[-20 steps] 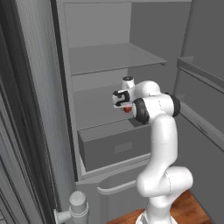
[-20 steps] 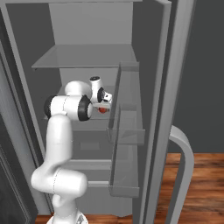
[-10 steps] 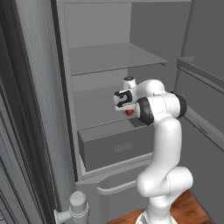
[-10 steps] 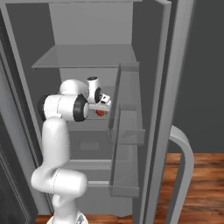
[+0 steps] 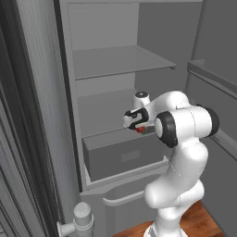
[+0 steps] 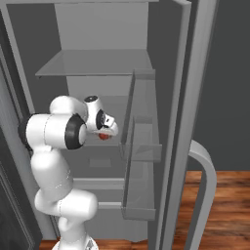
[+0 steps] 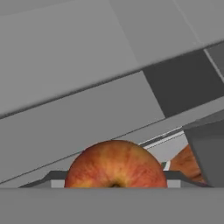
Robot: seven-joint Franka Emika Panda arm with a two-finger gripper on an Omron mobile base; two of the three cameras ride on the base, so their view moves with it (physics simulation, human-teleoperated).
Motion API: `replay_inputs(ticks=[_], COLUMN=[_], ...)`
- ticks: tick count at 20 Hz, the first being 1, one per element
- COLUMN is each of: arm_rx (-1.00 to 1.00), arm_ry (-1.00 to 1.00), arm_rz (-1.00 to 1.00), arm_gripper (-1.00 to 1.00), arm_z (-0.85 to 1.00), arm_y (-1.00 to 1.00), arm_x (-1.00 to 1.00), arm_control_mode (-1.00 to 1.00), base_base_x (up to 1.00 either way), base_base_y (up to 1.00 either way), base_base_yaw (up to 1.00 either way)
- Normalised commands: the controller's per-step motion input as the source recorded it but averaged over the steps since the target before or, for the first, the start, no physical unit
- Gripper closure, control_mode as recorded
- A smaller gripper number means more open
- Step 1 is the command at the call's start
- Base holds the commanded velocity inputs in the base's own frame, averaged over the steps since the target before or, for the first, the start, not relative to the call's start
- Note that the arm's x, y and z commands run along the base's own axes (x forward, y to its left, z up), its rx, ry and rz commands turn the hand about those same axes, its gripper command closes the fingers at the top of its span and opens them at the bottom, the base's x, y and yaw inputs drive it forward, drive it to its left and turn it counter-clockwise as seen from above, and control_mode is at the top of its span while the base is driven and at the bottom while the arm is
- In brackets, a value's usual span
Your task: Pick the mango and apple from the fridge and place them inside the tupperware on the counter.
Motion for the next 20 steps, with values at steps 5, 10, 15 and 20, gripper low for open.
replay_inputs(ticks=[5,10,15,20], arm_rx=[0.0,0.01,0.09,0.12], arm_ry=[-0.22,-0.19,-0.01,0.09], arm_rz=[0.01,0.02,0.03,0.06], arm_gripper=[1.0,1.0,1.0,1.0], arm_z=[0.31,0.87,1.0,1.0], arm_y=[0.12,0.04,0.0,0.0], arm_x=[-1.0,-1.0,-1.0,-1.0], arm_control_mode=[-1.0,-1.0,-1.0,-1.0], base_base_x=[0.0,0.0,0.0,0.0], base_base_y=[0.0,0.0,0.0,0.0], base_base_yaw=[0.0,0.0,0.0,0.0])
